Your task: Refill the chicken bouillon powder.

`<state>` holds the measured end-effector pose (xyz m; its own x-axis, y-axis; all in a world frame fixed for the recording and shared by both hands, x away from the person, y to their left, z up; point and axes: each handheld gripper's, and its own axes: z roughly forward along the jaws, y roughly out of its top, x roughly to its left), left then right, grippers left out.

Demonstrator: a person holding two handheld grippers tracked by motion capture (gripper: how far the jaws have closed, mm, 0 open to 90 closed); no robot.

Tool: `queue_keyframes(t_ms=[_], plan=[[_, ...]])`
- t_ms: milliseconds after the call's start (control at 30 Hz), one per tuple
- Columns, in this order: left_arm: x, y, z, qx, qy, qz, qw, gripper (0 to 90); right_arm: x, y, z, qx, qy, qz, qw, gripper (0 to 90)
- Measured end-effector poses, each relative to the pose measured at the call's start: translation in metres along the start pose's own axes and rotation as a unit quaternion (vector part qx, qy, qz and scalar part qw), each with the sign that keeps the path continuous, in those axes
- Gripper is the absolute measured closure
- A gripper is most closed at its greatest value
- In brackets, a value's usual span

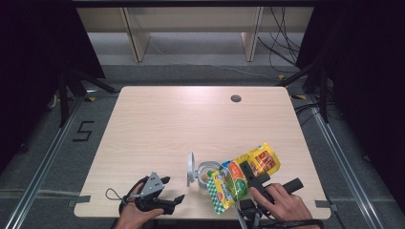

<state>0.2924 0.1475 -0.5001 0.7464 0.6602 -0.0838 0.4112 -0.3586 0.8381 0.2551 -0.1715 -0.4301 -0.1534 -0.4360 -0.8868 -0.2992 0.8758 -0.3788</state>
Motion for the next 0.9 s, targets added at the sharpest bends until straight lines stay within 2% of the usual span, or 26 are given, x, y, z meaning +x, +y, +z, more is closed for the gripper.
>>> queue_keyframes(t_ms=[33, 267, 367, 500, 633, 900], plan=[[0.0004, 0.0001, 0.0001, 0.0, 0.0, 0.003, 1.0, 18.5, 0.0006, 0.0001, 0.0, 0.002, 0.004, 0.003, 1.0, 47.8], [0.0014, 0.0001, -0.0001, 0.006, 0.002, 0.008, 0.9999, 18.5, -0.0026, -0.0008, -0.0012, 0.004, 0.001, -0.015, 0.9999, 47.8], [0.0004, 0.0001, 0.0001, 0.002, 0.002, 0.003, 1.0, 18.5, -0.0024, -0.0017, -0.0018, 0.007, 0.003, -0.01, 0.9999, 47.8], [0.0015, 0.0002, -0.0001, 0.006, 0.002, 0.008, 0.9999, 18.5, -0.0012, -0.0017, -0.0014, 0.005, 0.002, -0.006, 1.0, 47.8], [-0.0001, 0.0002, 0.0, 0.0, 0.0, 0.0, 1.0, 18.5, -0.0007, -0.0019, -0.0012, 0.004, 0.0, -0.005, 1.0, 47.8], [0.0005, 0.0004, 0.0001, 0.0, -0.001, 0.005, 1.0, 18.5, -0.0011, -0.0033, -0.0011, 0.005, 0.001, -0.008, 1.0, 47.8]])
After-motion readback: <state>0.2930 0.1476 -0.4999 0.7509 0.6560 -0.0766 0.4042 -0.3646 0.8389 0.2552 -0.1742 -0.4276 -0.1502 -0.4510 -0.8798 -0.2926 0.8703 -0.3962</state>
